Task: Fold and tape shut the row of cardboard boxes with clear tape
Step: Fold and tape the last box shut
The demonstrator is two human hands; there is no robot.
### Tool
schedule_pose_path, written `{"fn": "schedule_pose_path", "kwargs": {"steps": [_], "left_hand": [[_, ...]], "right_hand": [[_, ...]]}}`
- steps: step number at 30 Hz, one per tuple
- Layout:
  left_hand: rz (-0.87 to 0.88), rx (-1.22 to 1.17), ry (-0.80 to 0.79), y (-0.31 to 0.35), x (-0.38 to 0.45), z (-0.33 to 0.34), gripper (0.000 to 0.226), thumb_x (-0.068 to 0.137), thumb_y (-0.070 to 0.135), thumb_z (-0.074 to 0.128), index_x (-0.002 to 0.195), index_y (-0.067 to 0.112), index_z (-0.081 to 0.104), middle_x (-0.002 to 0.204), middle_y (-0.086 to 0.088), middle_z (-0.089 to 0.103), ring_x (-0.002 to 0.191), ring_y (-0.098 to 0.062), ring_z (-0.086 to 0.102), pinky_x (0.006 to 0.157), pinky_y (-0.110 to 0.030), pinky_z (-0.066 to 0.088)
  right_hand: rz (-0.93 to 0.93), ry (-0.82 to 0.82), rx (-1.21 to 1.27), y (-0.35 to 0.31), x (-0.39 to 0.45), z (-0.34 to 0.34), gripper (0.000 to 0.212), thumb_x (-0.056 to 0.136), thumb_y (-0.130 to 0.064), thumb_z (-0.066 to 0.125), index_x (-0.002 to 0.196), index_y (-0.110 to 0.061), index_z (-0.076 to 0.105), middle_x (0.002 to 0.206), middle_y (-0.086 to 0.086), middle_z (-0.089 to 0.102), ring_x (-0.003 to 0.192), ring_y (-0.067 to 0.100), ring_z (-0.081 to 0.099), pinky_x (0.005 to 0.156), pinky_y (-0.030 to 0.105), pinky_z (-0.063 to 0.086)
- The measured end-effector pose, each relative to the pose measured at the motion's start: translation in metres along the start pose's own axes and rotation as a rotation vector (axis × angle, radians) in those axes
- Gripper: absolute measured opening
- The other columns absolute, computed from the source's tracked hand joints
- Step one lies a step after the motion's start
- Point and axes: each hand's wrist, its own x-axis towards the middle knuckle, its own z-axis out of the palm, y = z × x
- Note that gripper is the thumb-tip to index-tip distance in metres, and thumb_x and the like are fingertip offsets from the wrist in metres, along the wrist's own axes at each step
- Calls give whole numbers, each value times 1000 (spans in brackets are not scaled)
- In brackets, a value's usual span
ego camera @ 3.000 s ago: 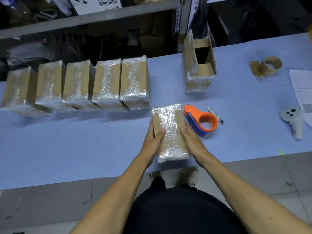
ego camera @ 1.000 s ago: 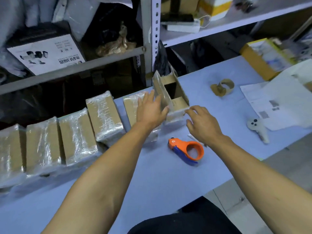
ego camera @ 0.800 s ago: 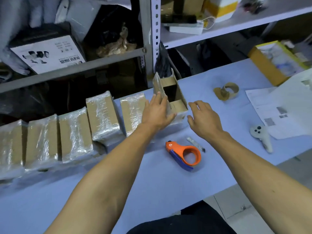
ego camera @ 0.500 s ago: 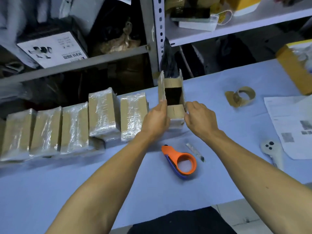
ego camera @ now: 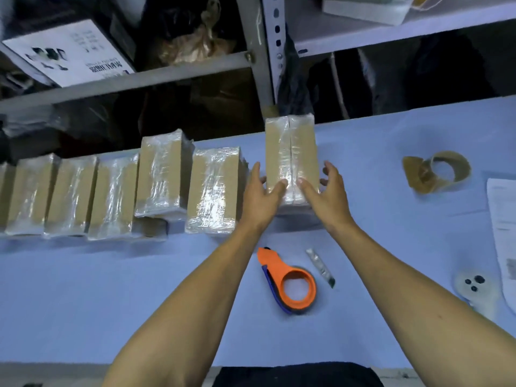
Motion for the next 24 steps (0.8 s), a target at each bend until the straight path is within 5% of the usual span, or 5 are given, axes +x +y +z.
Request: {"fn": "schedule_pose_path", "kwargs": {"steps": [3,8,20,24], "left_hand": [[-33,-112,-39,-7,-2,10,43,102,24,53,144,21,48,132,1,64,120,-11,61,111,-41,45],[-71,-162,-49,-6,-3,10,50,103,27,51,152,21,41,140,2,60,128,-13,56,115,-41,41],[143,-306,-94,12,-99,-23,41,91,31,55,131,26,60,121,4,71,115,-16,65,108,-44,48],[209,-371,-153,-4,-144,-45,36,96,18,55,132,18,59,120,1,72,113,-14,67,103,-34,50]], "right_hand": [[-1,-127,51,4,4,5,62,99,-37,54,153,-25,27,147,-2,48,129,16,50,109,42,42],[50,-108,84,0,0,10,60,101,-41,48,155,-31,25,147,-6,49,128,15,51,109,39,42],[-126,123,59,-28,-114,-2,59,97,-45,50,151,-29,35,142,-4,54,125,17,54,106,40,44],[-168,219,96,-29,-182,17,47,93,-45,51,138,-35,48,123,-11,65,111,12,62,99,41,49]]}}
